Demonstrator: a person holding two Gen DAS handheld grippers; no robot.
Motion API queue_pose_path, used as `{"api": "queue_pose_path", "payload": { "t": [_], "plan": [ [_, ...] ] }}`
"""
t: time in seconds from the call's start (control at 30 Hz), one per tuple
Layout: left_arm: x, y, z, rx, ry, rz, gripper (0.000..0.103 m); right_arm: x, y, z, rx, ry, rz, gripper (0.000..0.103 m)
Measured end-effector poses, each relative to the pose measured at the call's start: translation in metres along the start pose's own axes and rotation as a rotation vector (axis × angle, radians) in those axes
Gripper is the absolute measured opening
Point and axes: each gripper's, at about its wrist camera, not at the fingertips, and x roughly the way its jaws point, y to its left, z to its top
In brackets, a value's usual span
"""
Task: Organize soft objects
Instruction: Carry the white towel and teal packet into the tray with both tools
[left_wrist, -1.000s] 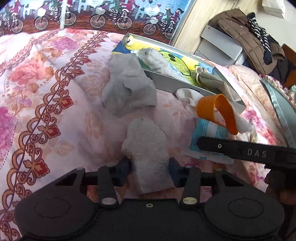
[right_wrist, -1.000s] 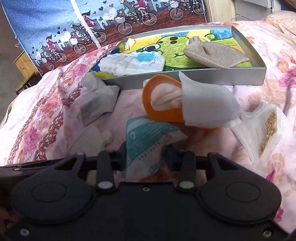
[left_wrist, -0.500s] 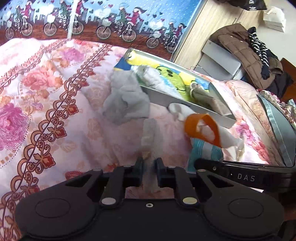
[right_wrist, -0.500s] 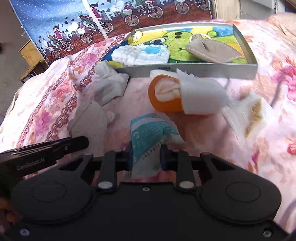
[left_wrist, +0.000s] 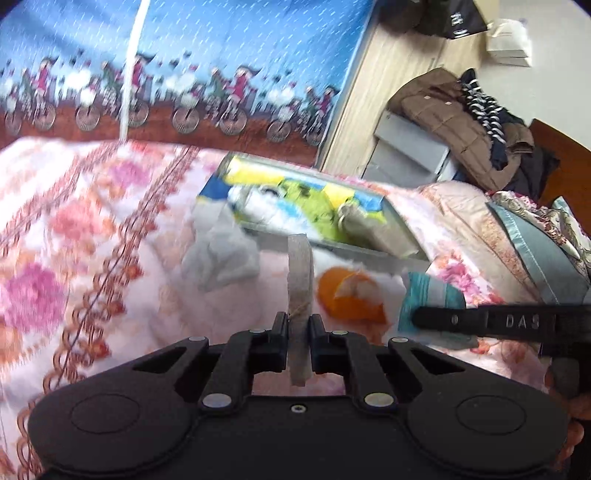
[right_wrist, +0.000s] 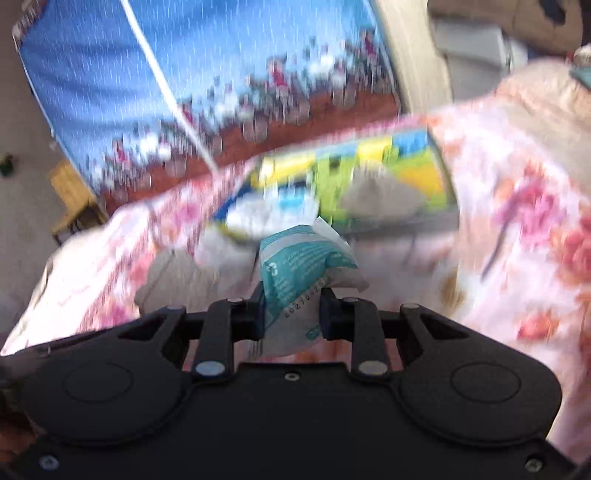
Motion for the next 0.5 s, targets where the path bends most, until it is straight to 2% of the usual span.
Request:
{"api": "queue_pose_path", "payload": {
  "t": [0.1, 0.27, 0.5],
  "plan": [
    [0.004, -0.011, 0.017, 0.026, -0.013, -0.005, 0.012, 0.001, -0.012, 0.011, -0.004, -0.096, -0.032, 0.02],
    [0.027, -0.027, 0.051, 0.064, -0.048, -0.044, 0.012, 0.02, -0.037, 0.031, 0.002, -0.183, -0.11, 0.02],
    [0.096, -0.047, 0.098, 0.093, -0.071, -0.065, 0.012, 0.06, -0.051, 0.054, -0.007, -0.223, -0.145, 0.02]
  ]
}}
